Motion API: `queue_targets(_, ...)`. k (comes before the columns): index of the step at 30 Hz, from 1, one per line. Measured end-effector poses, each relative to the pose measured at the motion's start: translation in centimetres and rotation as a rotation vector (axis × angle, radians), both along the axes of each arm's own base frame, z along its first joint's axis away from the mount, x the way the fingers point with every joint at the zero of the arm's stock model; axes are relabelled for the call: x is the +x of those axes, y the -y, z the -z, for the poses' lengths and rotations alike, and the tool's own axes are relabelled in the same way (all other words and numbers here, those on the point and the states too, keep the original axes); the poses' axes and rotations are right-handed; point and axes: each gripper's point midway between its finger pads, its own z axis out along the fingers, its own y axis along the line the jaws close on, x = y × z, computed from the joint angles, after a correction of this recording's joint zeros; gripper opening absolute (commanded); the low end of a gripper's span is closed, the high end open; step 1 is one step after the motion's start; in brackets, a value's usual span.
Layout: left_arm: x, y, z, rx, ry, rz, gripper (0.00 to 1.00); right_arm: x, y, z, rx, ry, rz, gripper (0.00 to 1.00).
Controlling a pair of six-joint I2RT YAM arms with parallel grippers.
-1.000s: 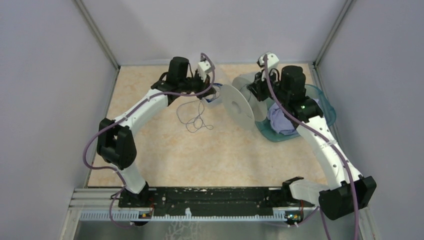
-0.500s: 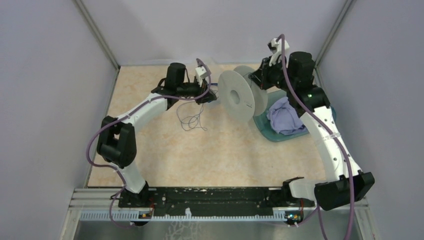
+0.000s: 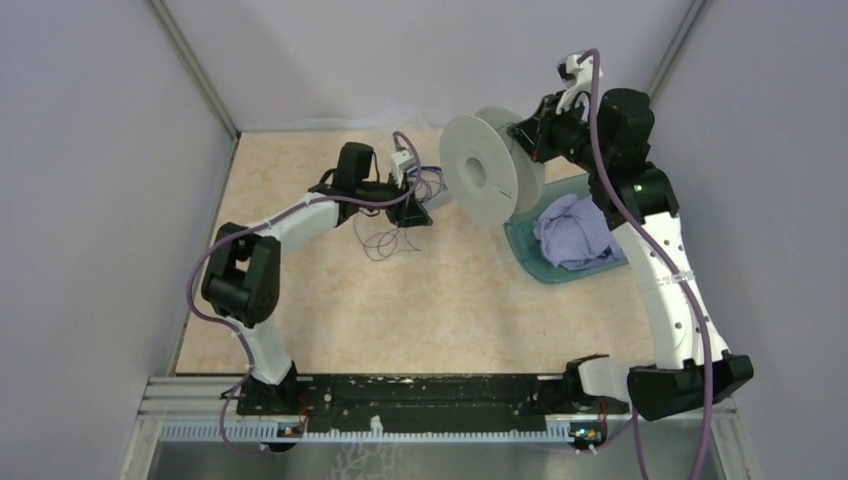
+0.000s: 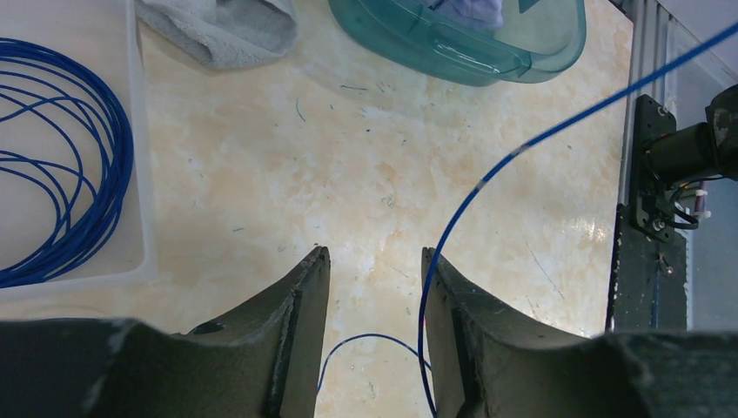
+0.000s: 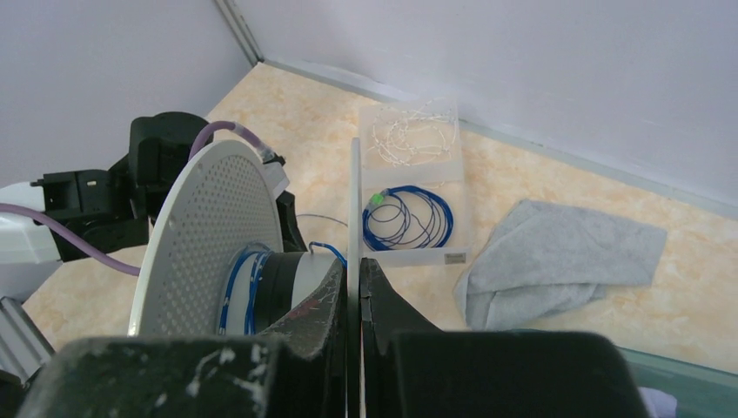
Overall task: Wrap the cables
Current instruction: Wrap the cable around the cable reel.
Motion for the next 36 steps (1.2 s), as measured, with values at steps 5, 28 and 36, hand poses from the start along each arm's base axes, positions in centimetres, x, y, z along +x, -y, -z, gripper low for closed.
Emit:
queue_targets(5, -0.5, 0.0, 0.5, 0.000, -0.022, 0.014, 0.57, 0.1, 0.4, -0.9, -0.006, 0.023, 0.020, 0.00)
queue_targets(28, -2.3, -2.5, 0.8, -0.011, -0.068, 0.077, 0.78, 0.4, 1.2, -0.8, -0.053, 0.044, 0.047, 0.00)
queue_targets(36, -3.5, -2.2, 0.1, -0.059, -0.124, 0.121, 0.81, 0.4, 1.1, -0.5, -0.054, 0.038, 0.041, 0.00)
